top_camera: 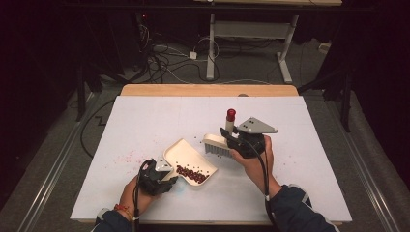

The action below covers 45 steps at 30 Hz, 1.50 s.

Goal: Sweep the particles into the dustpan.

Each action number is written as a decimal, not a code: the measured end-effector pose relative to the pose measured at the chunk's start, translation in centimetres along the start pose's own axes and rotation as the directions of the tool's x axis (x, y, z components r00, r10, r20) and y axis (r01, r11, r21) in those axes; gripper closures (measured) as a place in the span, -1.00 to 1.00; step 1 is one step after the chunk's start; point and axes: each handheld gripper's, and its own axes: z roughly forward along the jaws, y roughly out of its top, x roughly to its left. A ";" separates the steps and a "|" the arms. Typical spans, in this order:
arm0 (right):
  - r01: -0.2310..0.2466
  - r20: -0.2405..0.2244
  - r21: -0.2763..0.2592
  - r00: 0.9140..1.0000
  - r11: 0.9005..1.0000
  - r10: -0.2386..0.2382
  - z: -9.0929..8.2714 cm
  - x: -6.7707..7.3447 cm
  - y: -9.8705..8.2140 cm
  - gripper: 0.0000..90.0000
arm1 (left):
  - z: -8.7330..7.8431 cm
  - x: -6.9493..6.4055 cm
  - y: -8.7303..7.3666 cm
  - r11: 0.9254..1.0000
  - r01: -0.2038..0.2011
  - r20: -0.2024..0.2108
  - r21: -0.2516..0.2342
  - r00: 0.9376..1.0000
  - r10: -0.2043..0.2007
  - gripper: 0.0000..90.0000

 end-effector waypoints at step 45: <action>0.036 0.063 -0.124 0.998 0.992 -0.028 1.8 -2.3 1.3 0.56 | -0.6 1.9 -0.7 0.998 0.067 -0.007 0.004 0.998 -0.067 0.41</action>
